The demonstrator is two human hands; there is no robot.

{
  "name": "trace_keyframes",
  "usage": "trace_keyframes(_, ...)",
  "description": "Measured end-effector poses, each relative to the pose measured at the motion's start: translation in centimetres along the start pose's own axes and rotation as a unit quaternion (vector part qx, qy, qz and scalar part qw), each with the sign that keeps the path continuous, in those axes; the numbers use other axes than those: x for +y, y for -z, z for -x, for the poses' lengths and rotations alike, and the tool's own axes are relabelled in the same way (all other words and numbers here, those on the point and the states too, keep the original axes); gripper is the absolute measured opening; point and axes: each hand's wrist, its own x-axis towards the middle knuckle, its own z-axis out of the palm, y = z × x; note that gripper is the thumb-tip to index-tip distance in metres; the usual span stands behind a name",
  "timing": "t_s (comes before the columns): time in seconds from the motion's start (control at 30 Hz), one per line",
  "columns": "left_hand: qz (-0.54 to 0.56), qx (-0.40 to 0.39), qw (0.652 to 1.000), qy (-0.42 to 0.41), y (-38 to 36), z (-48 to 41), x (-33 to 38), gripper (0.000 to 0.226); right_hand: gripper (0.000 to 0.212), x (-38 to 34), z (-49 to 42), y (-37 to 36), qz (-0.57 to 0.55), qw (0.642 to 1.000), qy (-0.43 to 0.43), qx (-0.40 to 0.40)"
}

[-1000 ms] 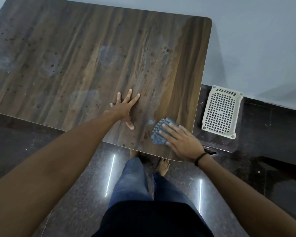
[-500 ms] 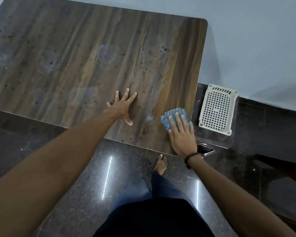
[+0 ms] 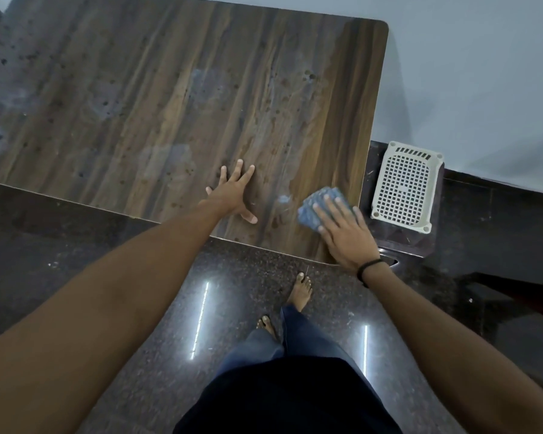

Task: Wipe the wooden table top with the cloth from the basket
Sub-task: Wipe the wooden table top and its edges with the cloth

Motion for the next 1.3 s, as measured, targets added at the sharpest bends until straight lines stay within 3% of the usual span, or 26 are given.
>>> trace_keyframes(0.03, 0.001, 0.000, 1.000, 0.000, 0.0, 0.0, 0.0, 0.149, 0.055, -1.3, -0.4, 0.1, -0.027, 0.997, -0.076, -0.002)
trace_keyframes(0.07, 0.003, 0.000, 1.000, -0.002, 0.0, 0.0, -0.1, 0.149, 0.056, -2.9, -0.3, -0.2, -0.031, 0.995, -0.090, -0.006)
trace_keyframes(0.1, 0.004, 0.001, 1.000, -0.005, -0.1, 0.0, -0.3, 0.149, 0.056, -4.3, 0.5, -0.9, -0.021, 0.999, -0.039, -0.005)
trace_keyframes(0.17, 0.004, 0.002, 1.000, -0.008, -0.1, 0.0, -0.5, 0.149, 0.054, -4.0, 2.7, -1.7, 0.021, 0.988, 0.148, -0.025)
trace_keyframes(0.23, 0.003, 0.001, 1.000, -0.006, -0.1, -0.1, -0.4, 0.149, 0.054, -1.1, 2.7, -1.4, 0.039, 0.977, 0.208, -0.030)
trace_keyframes(0.3, 0.003, -0.005, 1.000, -0.001, 0.0, -0.2, -0.3, 0.150, 0.054, -0.7, 1.4, -0.6, 0.006, 0.998, 0.055, 0.005)
trace_keyframes(0.37, 0.002, -0.010, 1.000, -0.001, 0.1, -0.3, -0.3, 0.151, 0.055, -4.1, 0.3, -0.8, -0.040, 0.993, -0.106, 0.013)
trace_keyframes(0.4, -0.001, -0.011, 1.000, -0.002, 0.0, -0.3, -0.4, 0.151, 0.055, -6.2, 0.3, -1.3, -0.035, 0.995, -0.092, 0.009)
trace_keyframes(0.5, -0.022, -0.024, 0.999, -0.014, 0.0, -0.6, -0.6, 0.151, 0.053, -6.1, 0.9, -2.3, -0.003, 0.991, 0.134, -0.008)
trace_keyframes(0.53, -0.036, -0.034, 0.999, -0.023, 0.4, -0.7, -0.7, 0.152, 0.053, -4.6, 0.1, -2.0, 0.002, 0.990, 0.141, 0.004)
trace_keyframes(0.67, -0.091, -0.073, 0.993, -0.022, 3.2, -0.9, -2.7, 0.152, 0.054, -5.4, -3.1, -0.5, -0.066, 0.991, -0.118, 0.007)
trace_keyframes(0.7, -0.091, -0.066, 0.994, -0.006, 3.6, -0.9, -3.5, 0.153, 0.054, -6.8, -2.9, -1.0, -0.055, 0.995, -0.086, 0.001)
trace_keyframes(0.8, -0.060, -0.048, 0.997, 0.028, 3.3, -1.0, -5.5, 0.155, 0.050, -5.2, -1.3, -1.8, -0.007, 0.986, 0.168, -0.013)
trace_keyframes(0.83, -0.050, -0.046, 0.997, 0.028, 3.1, -0.9, -5.8, 0.155, 0.049, -3.5, -1.9, -1.6, -0.006, 0.984, 0.180, -0.006)
trace_keyframes(0.87, -0.042, -0.044, 0.998, 0.028, 3.1, -0.9, -5.9, 0.154, 0.049, -2.6, -3.1, -1.2, -0.016, 0.990, 0.139, -0.001)
trace_keyframes(0.97, -0.032, -0.051, 0.998, 0.023, 3.3, -0.9, -5.9, 0.154, 0.049, -5.1, -5.5, -0.1, -0.102, 0.989, -0.107, 0.002)
trace_keyframes(1.0, -0.032, -0.052, 0.998, 0.020, 3.3, -1.0, -6.0, 0.155, 0.049, -6.9, -5.6, -0.3, -0.095, 0.991, -0.092, 0.001)
trace_keyframes(1.1, -0.030, -0.047, 0.998, 0.019, 3.3, -1.1, -6.2, 0.155, 0.046, -6.2, -4.7, -1.6, -0.036, 0.983, 0.179, -0.012)
trace_keyframes(1.13, -0.029, -0.044, 0.998, 0.020, 3.2, -1.1, -6.2, 0.155, 0.046, -4.4, -5.5, -1.5, -0.024, 0.979, 0.202, -0.011)
trace_keyframes(1.17, -0.028, -0.043, 0.998, 0.022, 3.3, -1.0, -6.1, 0.155, 0.046, -3.3, -6.6, -1.1, -0.027, 0.986, 0.164, -0.010)
trace_keyframes(1.27, -0.029, -0.041, 0.998, 0.026, 3.3, -1.0, -6.1, 0.156, 0.053, -4.1, -8.9, 0.1, -0.106, 0.988, -0.113, 0.007)
trace_keyframes(1.3, -0.031, -0.040, 0.998, 0.025, 3.2, -1.0, -6.1, 0.156, 0.057, -5.6, -8.9, 0.0, -0.078, 0.993, -0.089, 0.011)
